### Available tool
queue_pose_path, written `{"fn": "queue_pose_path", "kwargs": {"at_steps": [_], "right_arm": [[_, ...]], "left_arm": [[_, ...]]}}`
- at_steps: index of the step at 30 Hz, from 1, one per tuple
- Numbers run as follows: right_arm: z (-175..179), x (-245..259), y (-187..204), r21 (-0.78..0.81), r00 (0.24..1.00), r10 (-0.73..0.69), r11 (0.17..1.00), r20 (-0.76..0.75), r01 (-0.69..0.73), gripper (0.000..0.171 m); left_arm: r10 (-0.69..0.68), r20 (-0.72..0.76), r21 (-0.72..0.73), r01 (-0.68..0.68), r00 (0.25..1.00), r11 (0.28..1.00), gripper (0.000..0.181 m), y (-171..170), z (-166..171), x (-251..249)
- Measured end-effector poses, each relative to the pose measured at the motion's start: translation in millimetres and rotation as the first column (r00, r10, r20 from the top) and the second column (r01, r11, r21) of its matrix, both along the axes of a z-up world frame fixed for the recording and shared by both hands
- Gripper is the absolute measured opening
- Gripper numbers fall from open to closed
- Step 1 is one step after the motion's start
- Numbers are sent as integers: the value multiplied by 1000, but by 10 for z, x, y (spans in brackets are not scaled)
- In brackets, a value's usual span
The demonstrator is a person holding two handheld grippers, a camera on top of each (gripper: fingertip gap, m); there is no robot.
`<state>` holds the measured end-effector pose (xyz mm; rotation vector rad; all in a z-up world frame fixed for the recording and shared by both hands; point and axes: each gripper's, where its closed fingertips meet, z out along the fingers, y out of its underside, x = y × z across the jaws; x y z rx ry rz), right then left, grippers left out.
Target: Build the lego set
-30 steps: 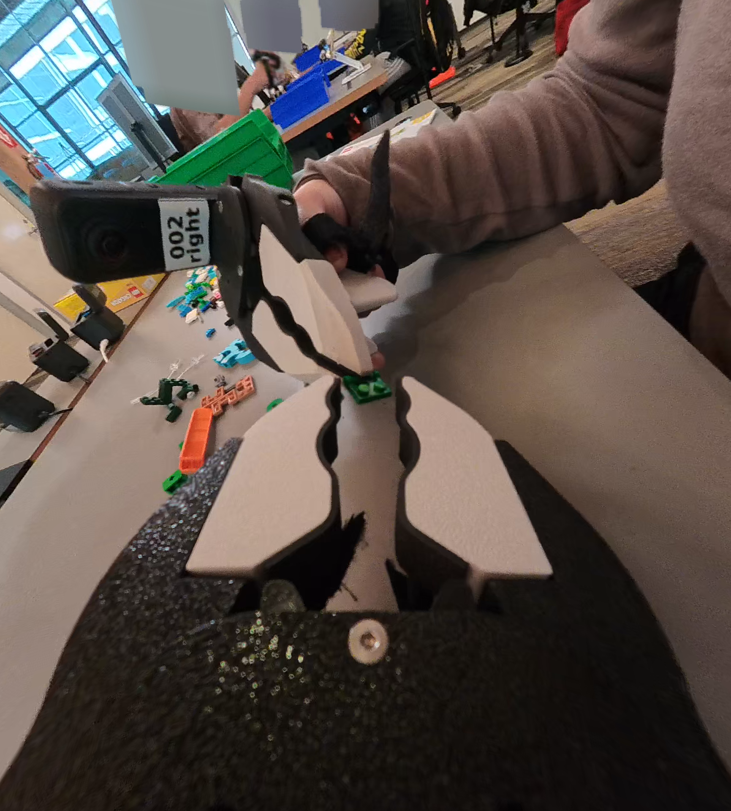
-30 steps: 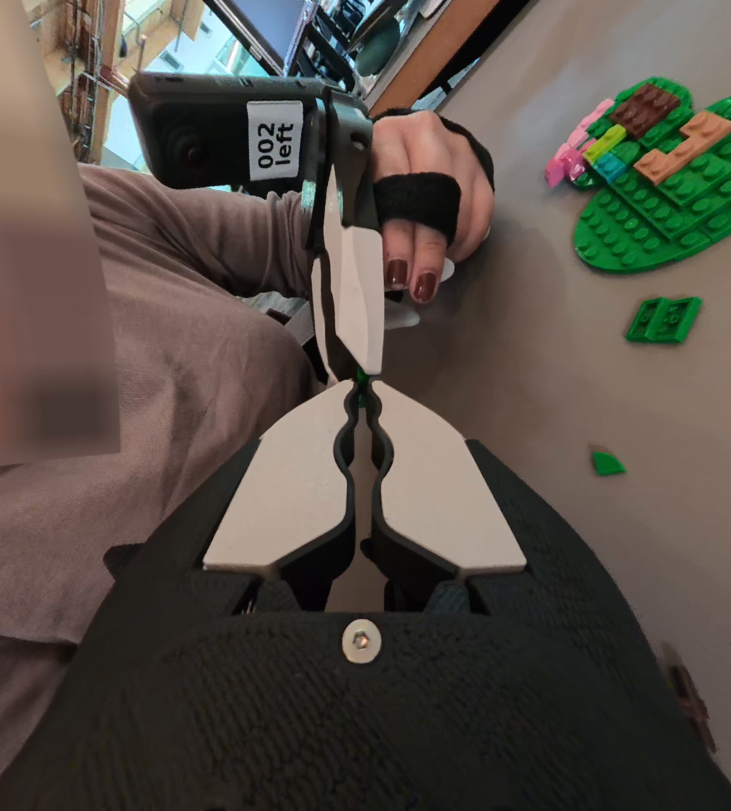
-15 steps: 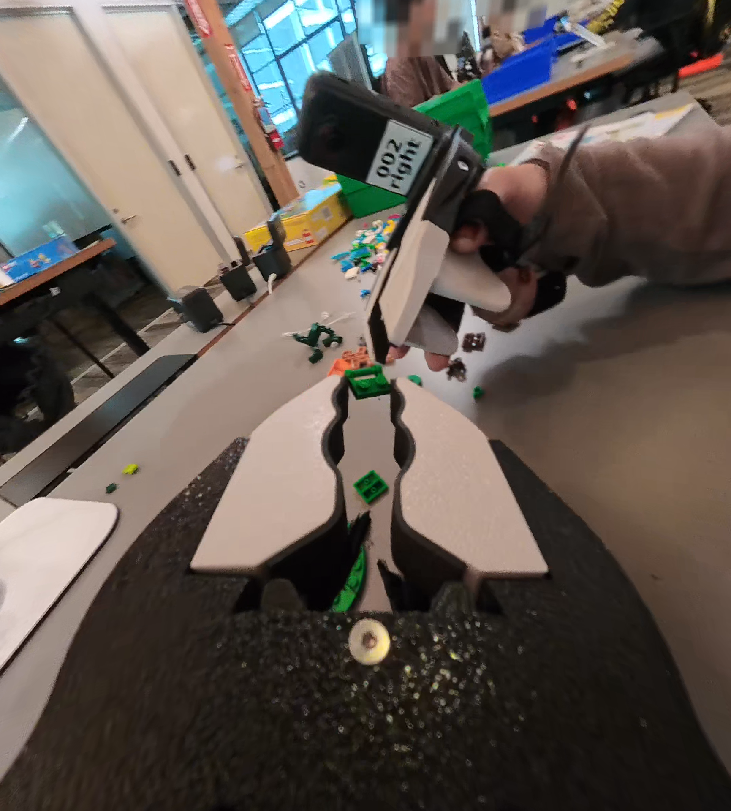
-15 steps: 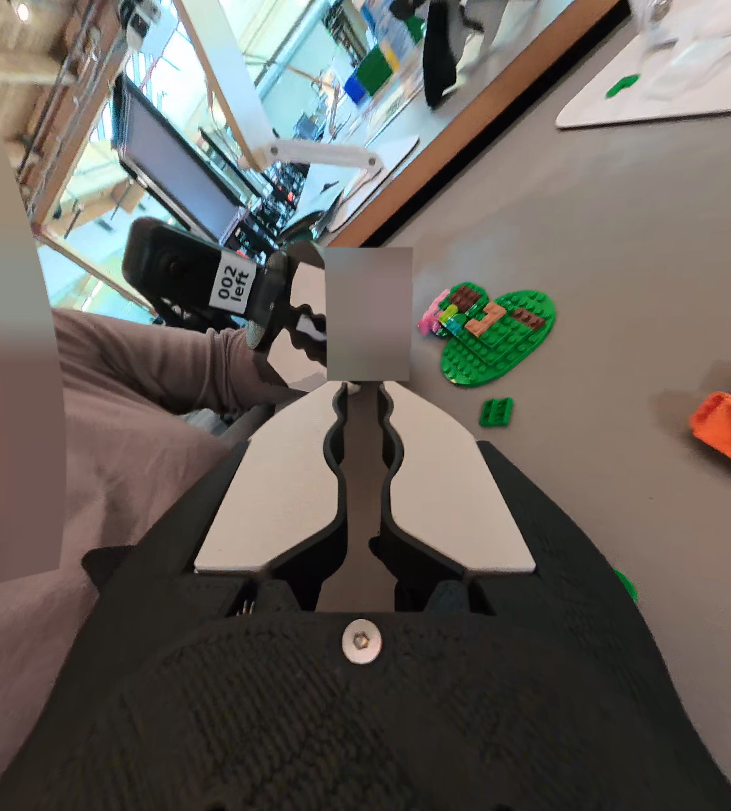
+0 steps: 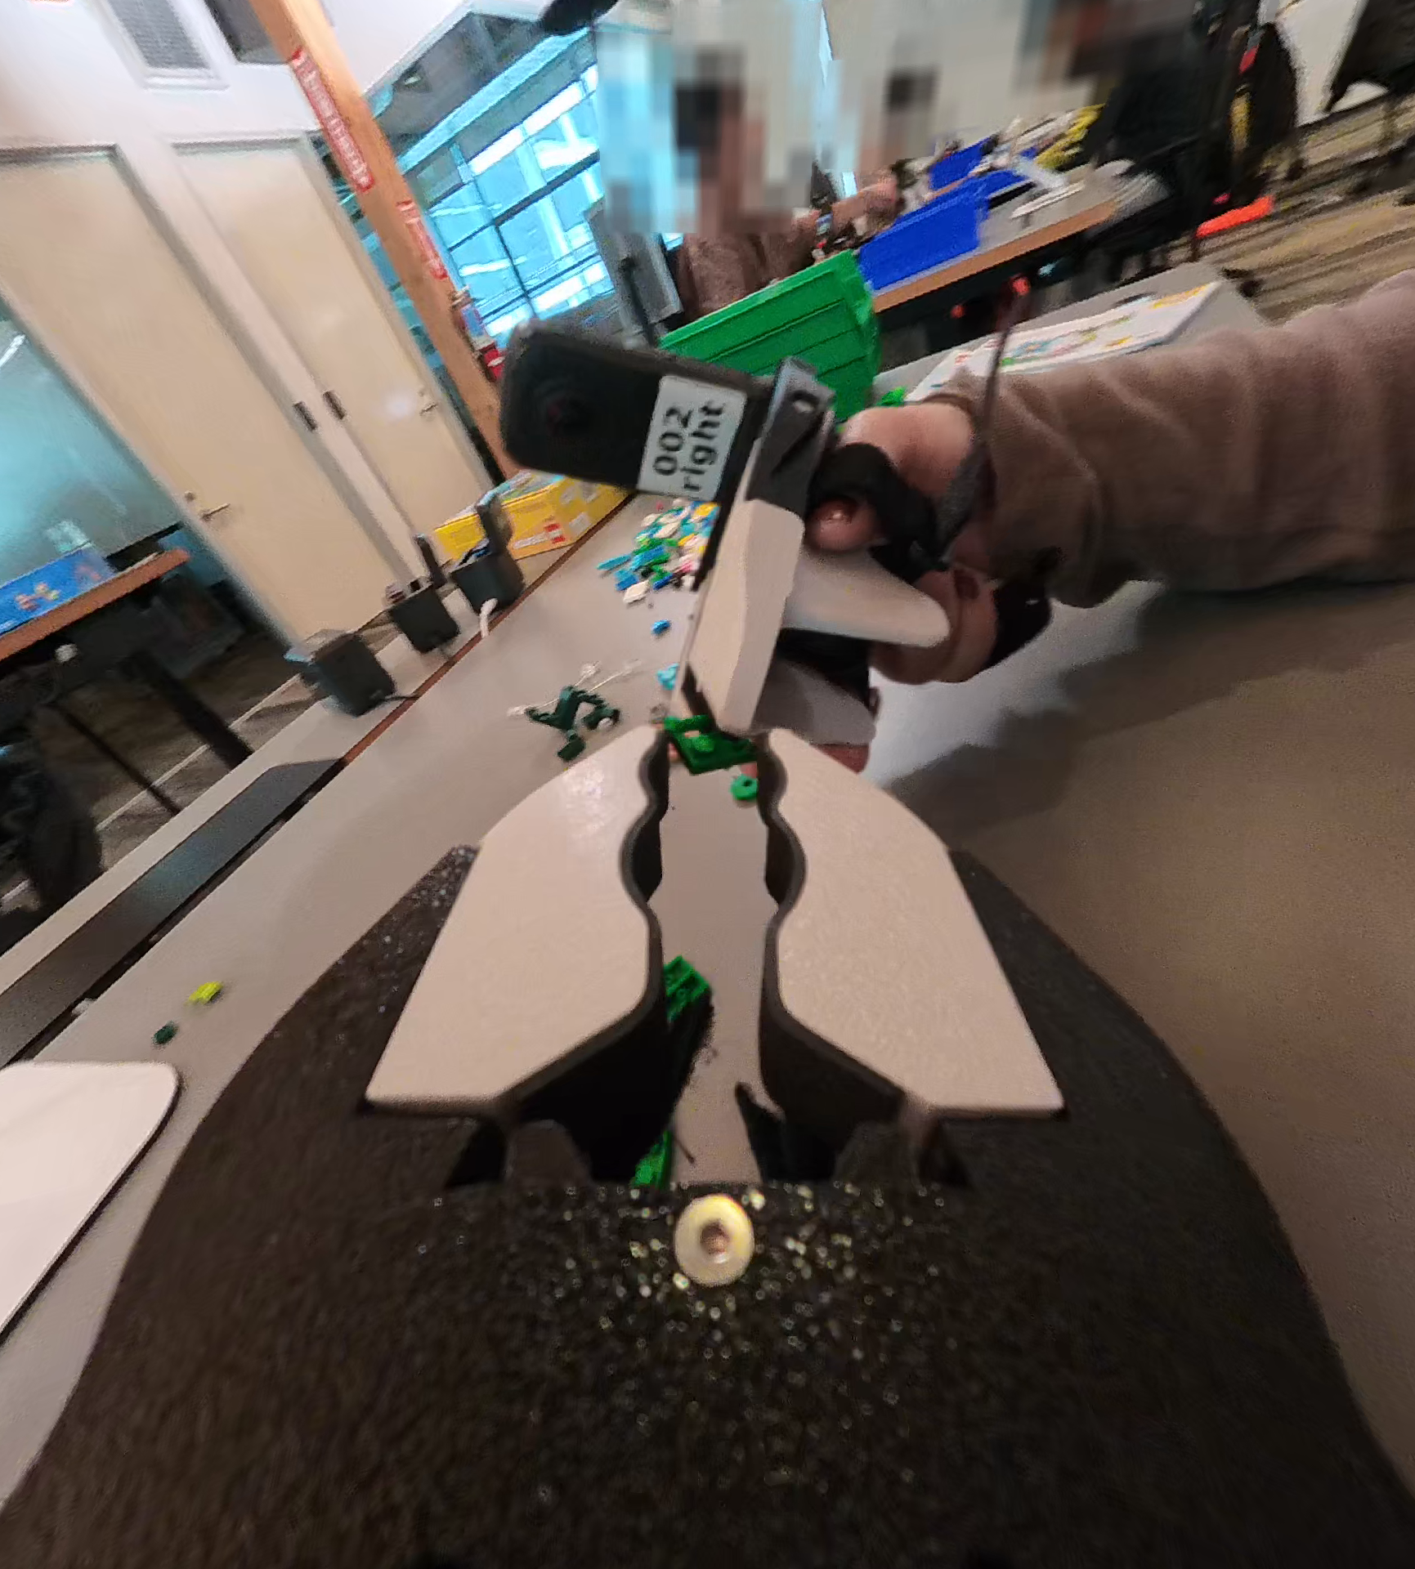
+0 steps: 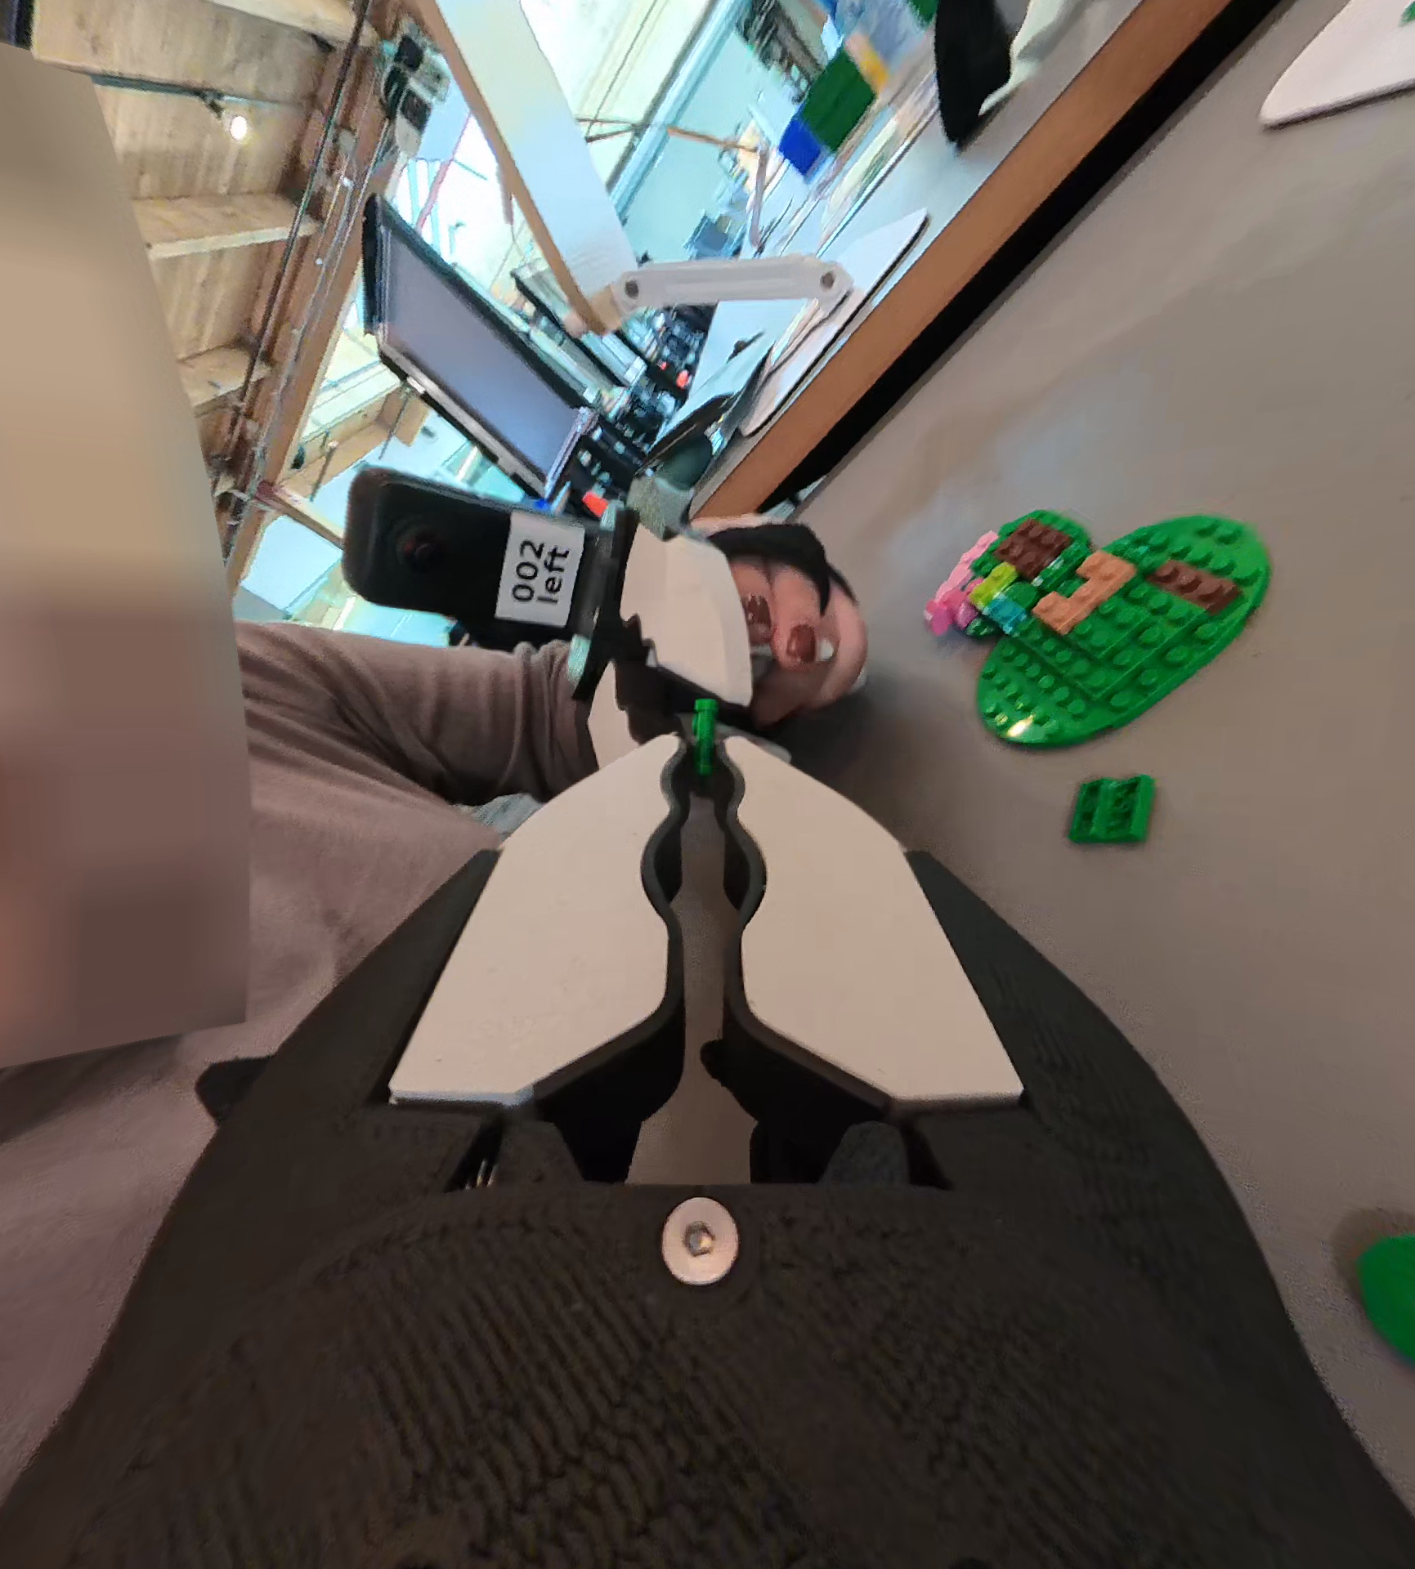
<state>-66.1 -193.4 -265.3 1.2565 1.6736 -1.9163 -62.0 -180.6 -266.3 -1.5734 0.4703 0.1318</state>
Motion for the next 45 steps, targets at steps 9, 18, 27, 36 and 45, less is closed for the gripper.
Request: {"fn": "queue_pose_path", "kwargs": {"at_steps": [9, 18, 27, 36, 45], "right_arm": [[-125, 283, -105, 4, 975, 192, 981, 112, -194, 3], [-182, 546, -257, 2, 922, 360, 932, 142, -364, 2], [-157, 606, -278, -15, 908, 396, 917, 134, -398, 2], [-110, 668, -289, -35, 895, 430, 903, 115, -429, 2], [-57, 660, -288, -57, 898, 428, 904, 98, -424, 3]], "left_arm": [[-205, -123, -72, 198, 971, 978, 24, -110, -166, 273], [-366, -71, -113, 357, 928, 927, 22, -245, -197, 482], [-415, -26, -106, 410, 909, 906, 16, -282, -184, 567], [-441, -1, -66, 440, 898, 896, 14, -298, -135, 625], [-422, 25, -32, 422, 906, 906, 19, -282, -73, 600]]}}
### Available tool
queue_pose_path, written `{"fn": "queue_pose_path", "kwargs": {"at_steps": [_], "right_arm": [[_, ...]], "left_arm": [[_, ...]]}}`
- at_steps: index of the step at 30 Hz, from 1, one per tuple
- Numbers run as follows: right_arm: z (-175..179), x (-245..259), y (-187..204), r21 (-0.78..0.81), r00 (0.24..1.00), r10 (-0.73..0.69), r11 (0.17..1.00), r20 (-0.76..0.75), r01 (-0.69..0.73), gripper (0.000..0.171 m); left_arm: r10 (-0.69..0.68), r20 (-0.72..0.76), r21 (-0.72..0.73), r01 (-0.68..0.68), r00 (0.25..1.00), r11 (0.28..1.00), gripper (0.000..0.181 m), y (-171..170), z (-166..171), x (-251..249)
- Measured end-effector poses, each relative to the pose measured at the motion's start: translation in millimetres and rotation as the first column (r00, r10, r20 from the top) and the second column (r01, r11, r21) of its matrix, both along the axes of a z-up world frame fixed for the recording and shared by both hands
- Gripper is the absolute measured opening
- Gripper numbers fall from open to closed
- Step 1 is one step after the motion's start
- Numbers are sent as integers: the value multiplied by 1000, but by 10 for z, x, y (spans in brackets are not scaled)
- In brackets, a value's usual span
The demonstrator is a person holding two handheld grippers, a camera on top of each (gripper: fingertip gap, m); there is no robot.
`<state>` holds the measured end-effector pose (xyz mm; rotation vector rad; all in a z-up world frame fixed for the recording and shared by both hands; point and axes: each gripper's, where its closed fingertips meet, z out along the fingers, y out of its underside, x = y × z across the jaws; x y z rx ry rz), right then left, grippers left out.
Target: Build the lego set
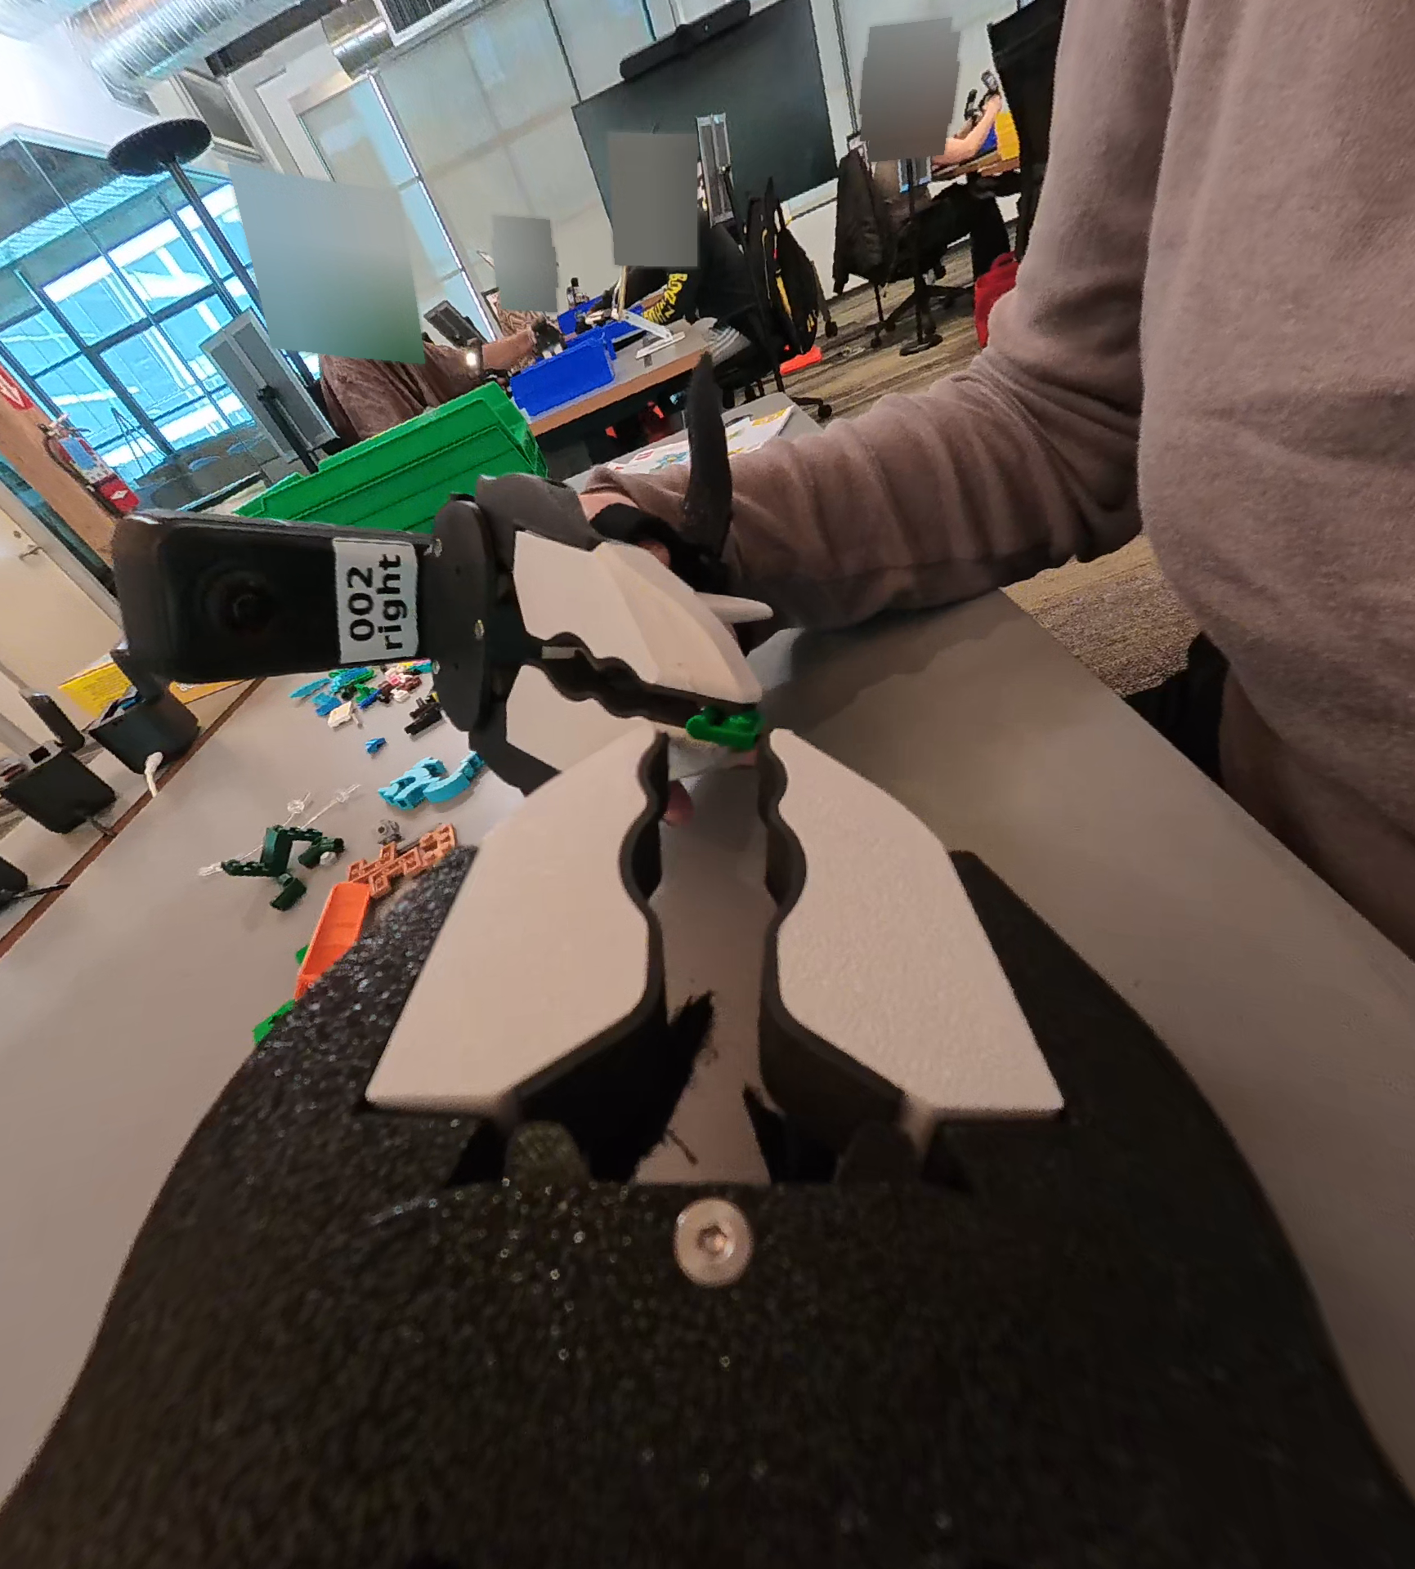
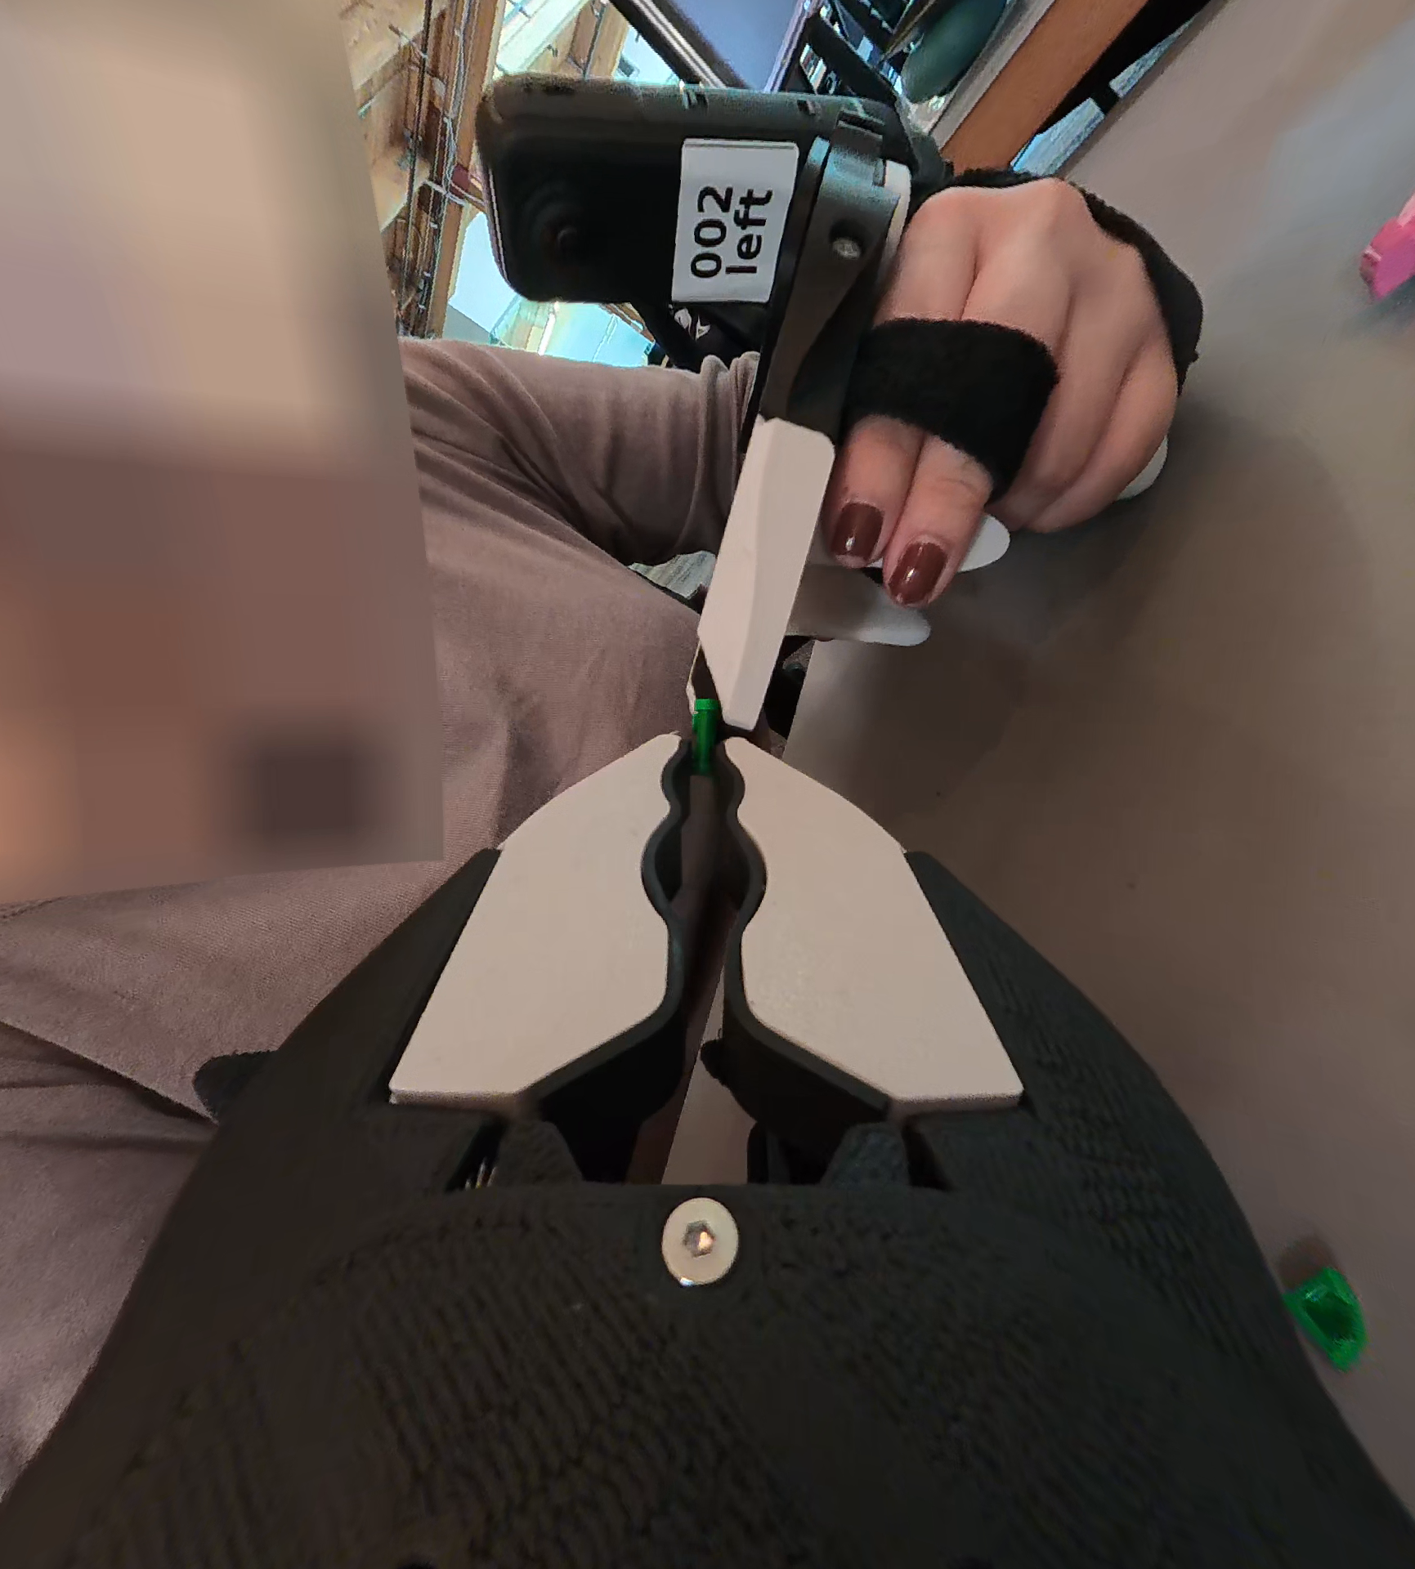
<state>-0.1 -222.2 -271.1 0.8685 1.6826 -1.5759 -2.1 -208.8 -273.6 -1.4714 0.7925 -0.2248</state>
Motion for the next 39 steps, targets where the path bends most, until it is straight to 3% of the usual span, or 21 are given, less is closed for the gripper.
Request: {"fn": "queue_pose_path", "kwargs": {"at_steps": [14, 17, 21, 24, 30, 35, 39], "right_arm": [[163, 42, -5, -86, 999, 20, 996, -25, -22, 3], [226, 32, 13, -125, 1000, 12, 992, -26, -16, 3], [243, 26, 15, -128, 999, 4, 992, -44, -10, 3], [210, 0, 45, -110, 999, -15, 994, -40, 11, 3], [217, 67, -39, -143, 998, 48, 988, -27, -52, 3], [215, 123, -101, -151, 995, 92, 984, -25, -94, 3], [224, 141, -122, -161, 994, 106, 981, -25, -109, 3]], "left_arm": [[-23, 100, 84, 14, 995, 996, 14, -15, 165, 64], [-67, 167, 87, 53, 984, 995, 0, -57, 240, 69], [-65, 190, 76, 51, 980, 996, 0, -51, 248, 62], [-50, 200, 81, 35, 979, 996, 23, -44, 281, 23], [-91, 219, 76, 76, 971, 994, 31, -72, 281, 94], [-126, 240, 69, 113, 962, 991, 16, -92, 269, 174], [-151, 256, 66, 139, 955, 988, 16, -115, 280, 190]]}}
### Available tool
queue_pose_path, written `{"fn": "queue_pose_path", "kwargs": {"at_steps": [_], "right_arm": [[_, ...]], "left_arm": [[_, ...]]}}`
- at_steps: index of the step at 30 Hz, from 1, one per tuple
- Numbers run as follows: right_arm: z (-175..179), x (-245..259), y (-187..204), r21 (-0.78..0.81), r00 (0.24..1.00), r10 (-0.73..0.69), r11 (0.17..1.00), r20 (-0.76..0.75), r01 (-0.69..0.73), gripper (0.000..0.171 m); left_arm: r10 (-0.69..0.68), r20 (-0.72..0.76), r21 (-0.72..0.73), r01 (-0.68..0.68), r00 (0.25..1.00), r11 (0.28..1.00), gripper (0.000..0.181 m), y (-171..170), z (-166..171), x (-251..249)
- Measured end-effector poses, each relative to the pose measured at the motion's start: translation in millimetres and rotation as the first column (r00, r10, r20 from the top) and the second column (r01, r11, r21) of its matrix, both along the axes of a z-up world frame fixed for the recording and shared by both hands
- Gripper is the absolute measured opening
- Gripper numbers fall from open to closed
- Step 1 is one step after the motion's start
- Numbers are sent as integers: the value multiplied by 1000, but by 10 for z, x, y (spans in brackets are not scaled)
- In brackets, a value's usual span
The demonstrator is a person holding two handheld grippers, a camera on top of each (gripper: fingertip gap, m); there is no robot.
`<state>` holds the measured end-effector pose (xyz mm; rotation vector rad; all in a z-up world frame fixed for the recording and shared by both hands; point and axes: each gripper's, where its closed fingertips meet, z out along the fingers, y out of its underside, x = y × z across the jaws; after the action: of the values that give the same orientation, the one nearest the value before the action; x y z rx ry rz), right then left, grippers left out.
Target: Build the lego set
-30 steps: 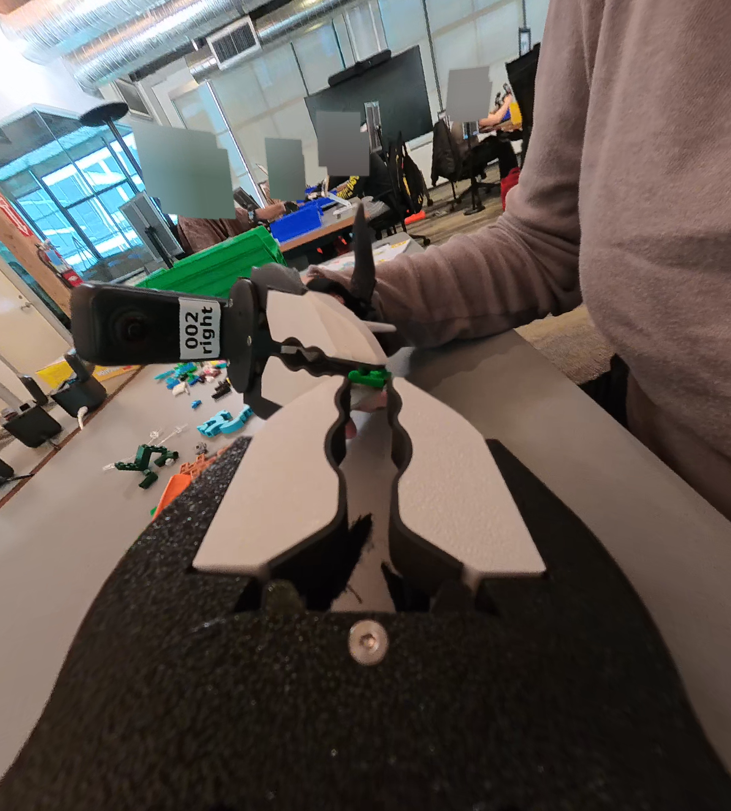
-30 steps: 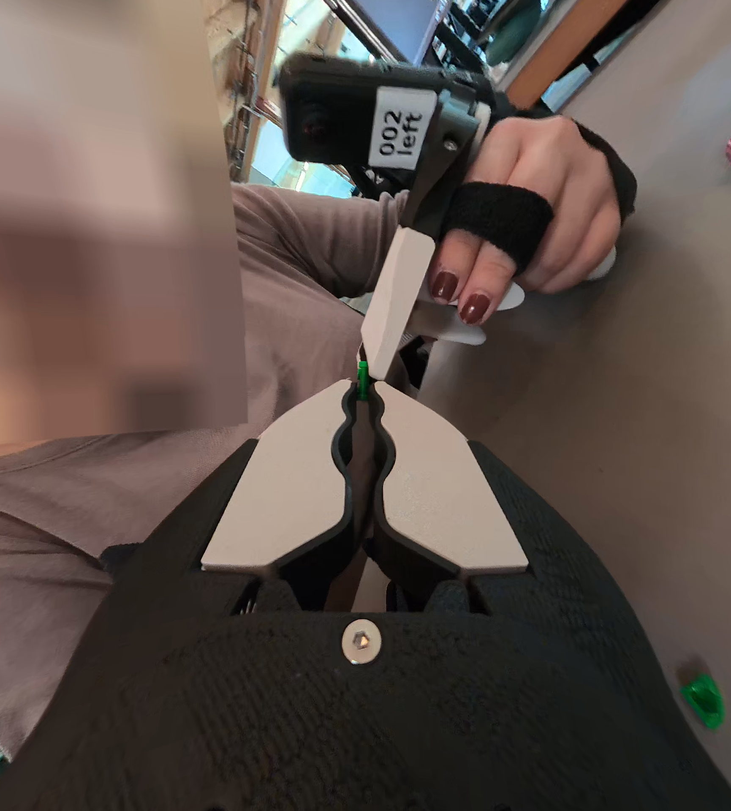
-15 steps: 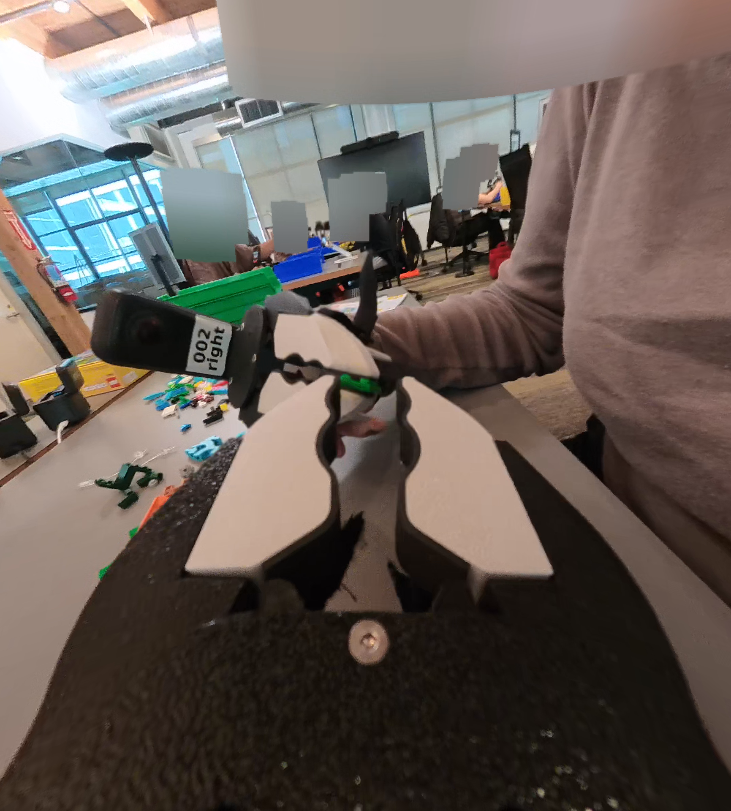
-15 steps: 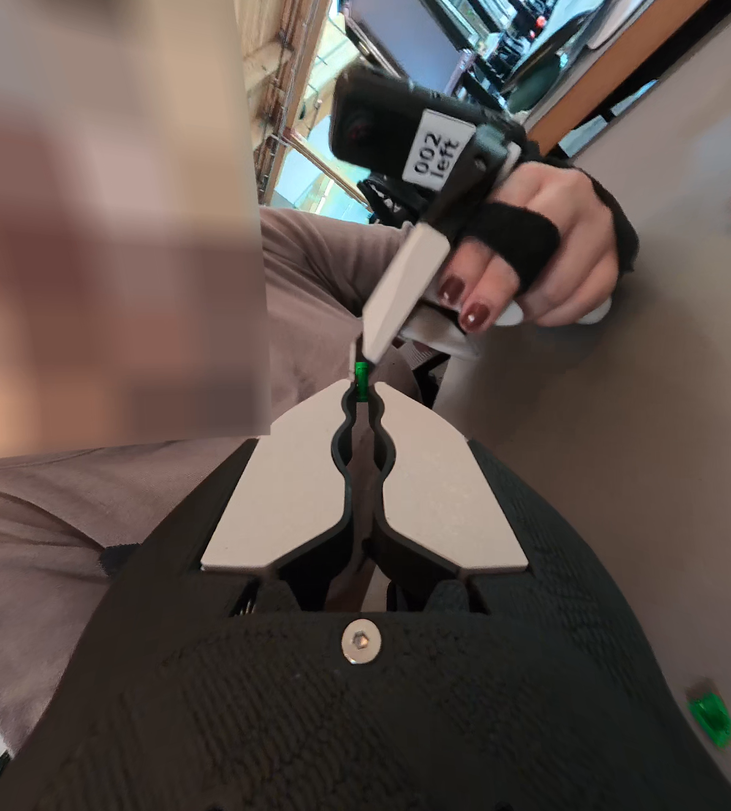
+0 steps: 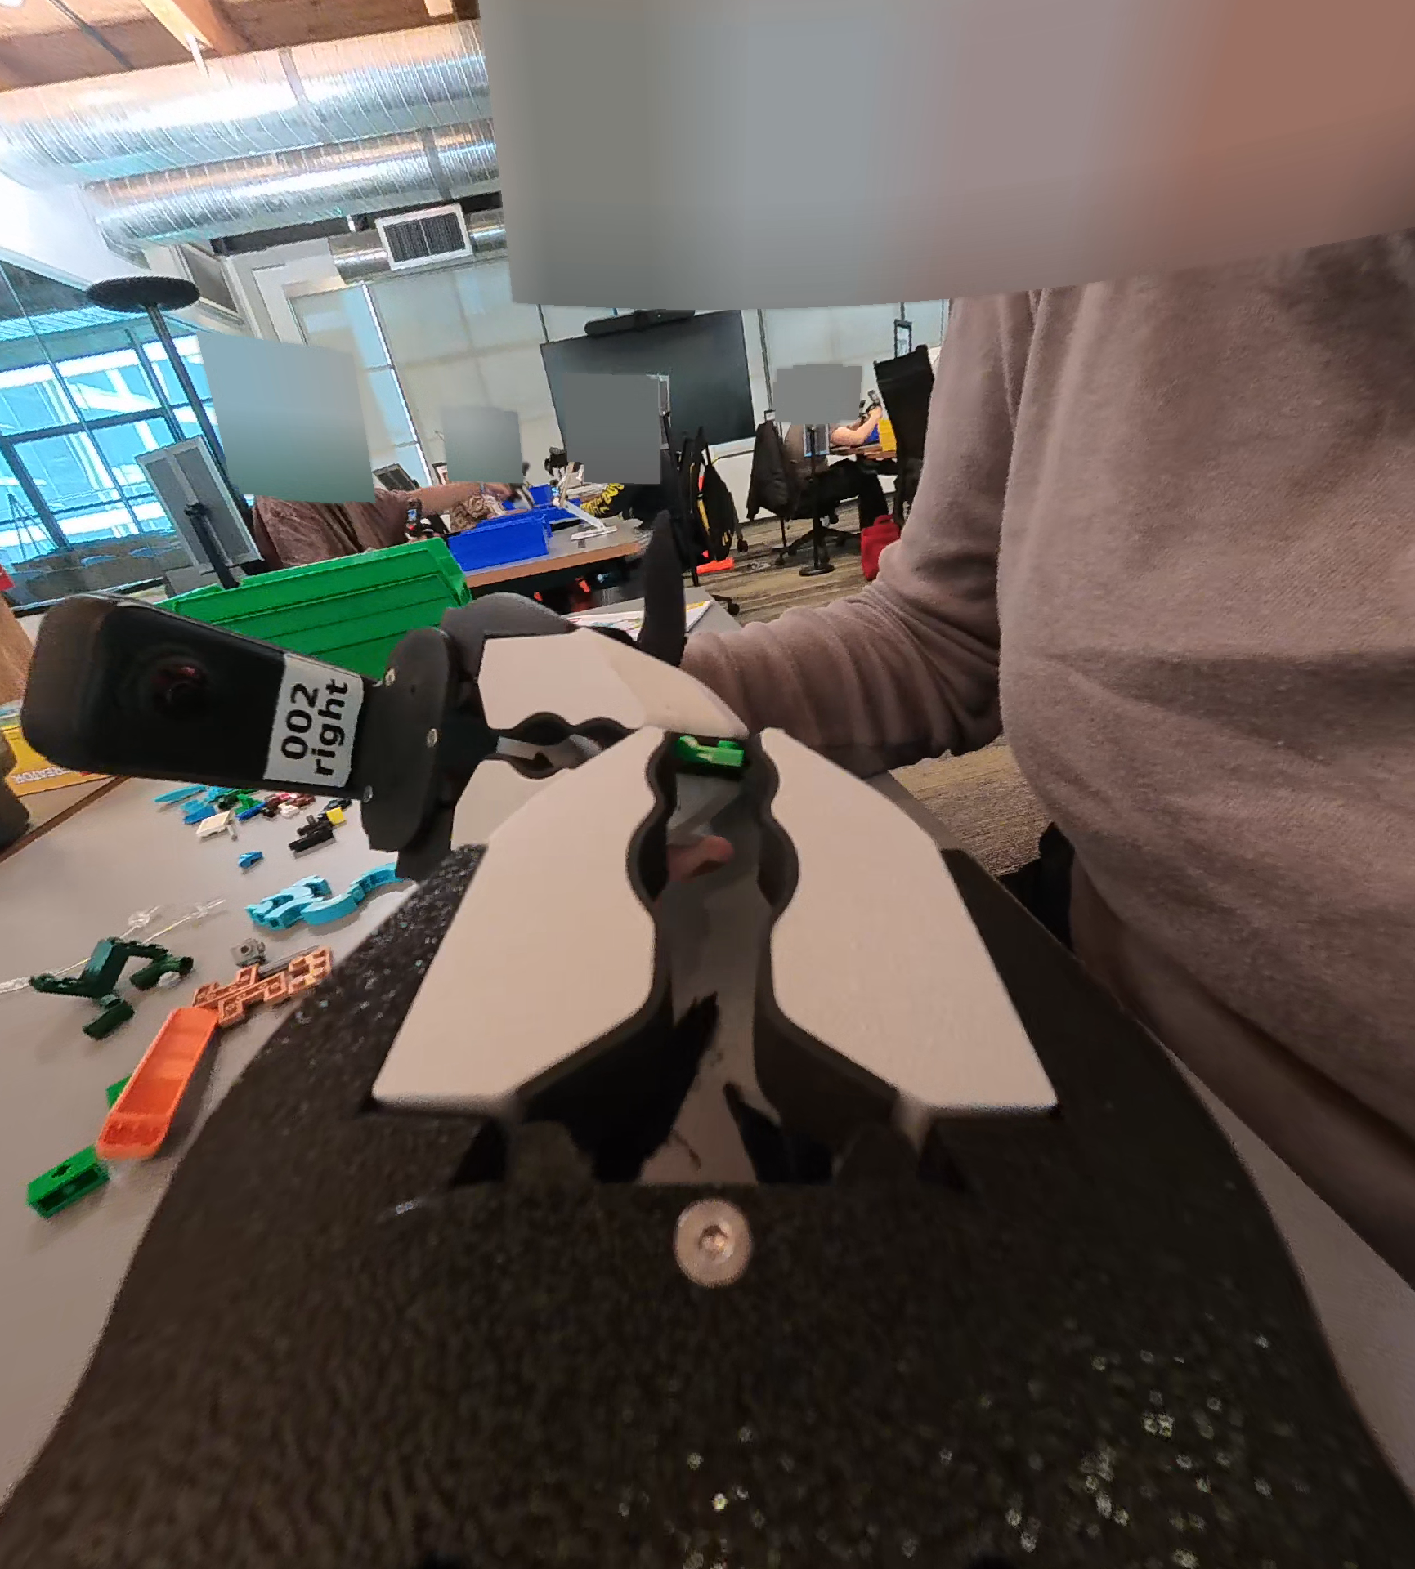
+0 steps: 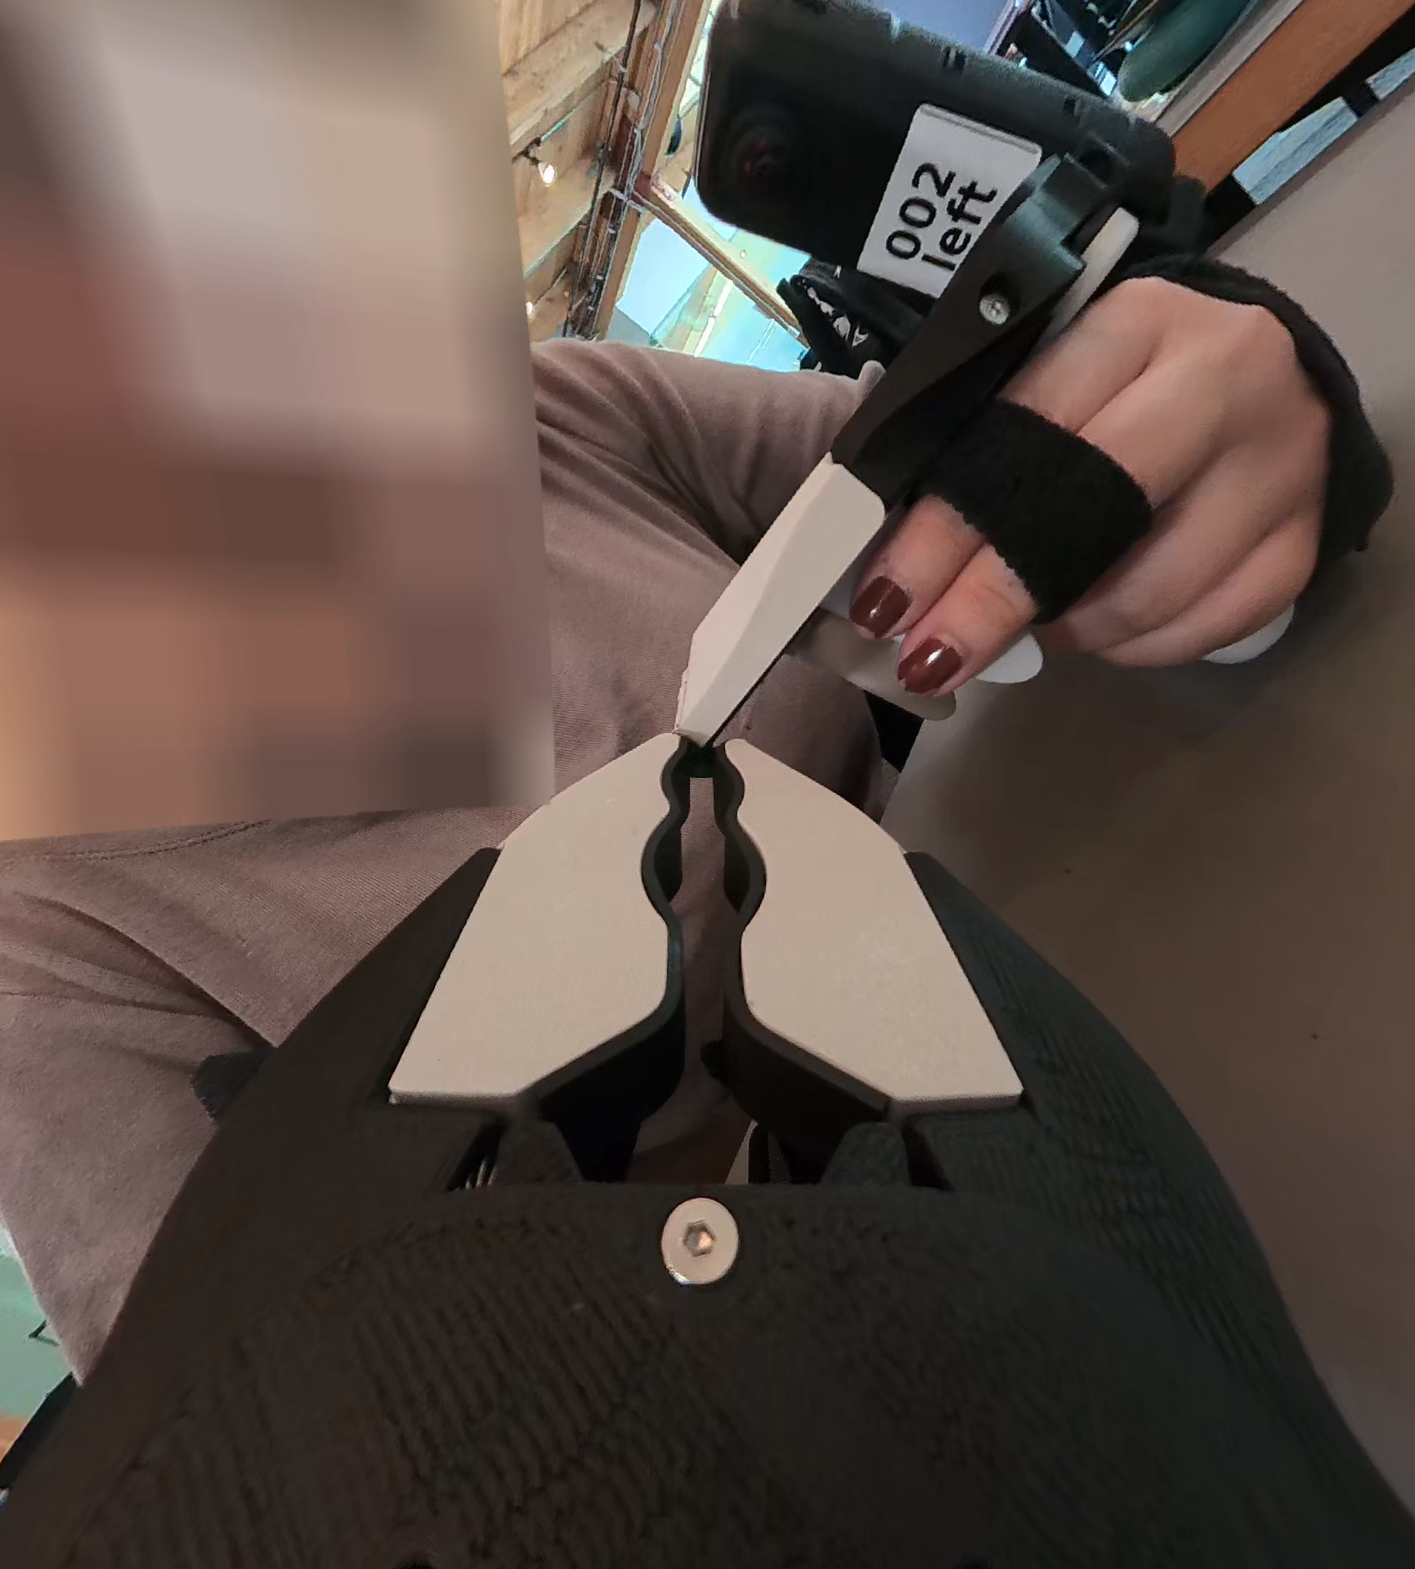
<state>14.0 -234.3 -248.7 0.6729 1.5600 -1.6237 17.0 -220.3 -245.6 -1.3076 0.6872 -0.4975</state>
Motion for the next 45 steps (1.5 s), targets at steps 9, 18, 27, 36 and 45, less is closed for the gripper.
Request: {"fn": "queue_pose_path", "kwargs": {"at_steps": [9, 18, 27, 36, 45], "right_arm": [[8, -196, 96, 8, 989, -139, 990, -47, 140, 4], [55, -446, 260, 1, 948, -313, 950, -52, 313, 12], [107, -470, 221, -43, 948, -317, 948, -41, 315, 6], [146, -439, 206, -90, 961, -276, 957, 3, 276, 3], [184, -371, 150, -142, 978, -201, 968, 58, 207, 2]], "left_arm": [[92, -17, 4, -92, 996, 996, 14, 79, 7, -185], [271, 4, 110, -269, 963, 957, 13, 145, 139, -434], [330, -19, 133, -325, 944, 936, 13, 178, 127, -487], [322, 2, 122, -319, 947, 940, 24, 174, 120, -487], [269, 9, 157, -267, 963, 951, 14, 114, 162, -384]]}}
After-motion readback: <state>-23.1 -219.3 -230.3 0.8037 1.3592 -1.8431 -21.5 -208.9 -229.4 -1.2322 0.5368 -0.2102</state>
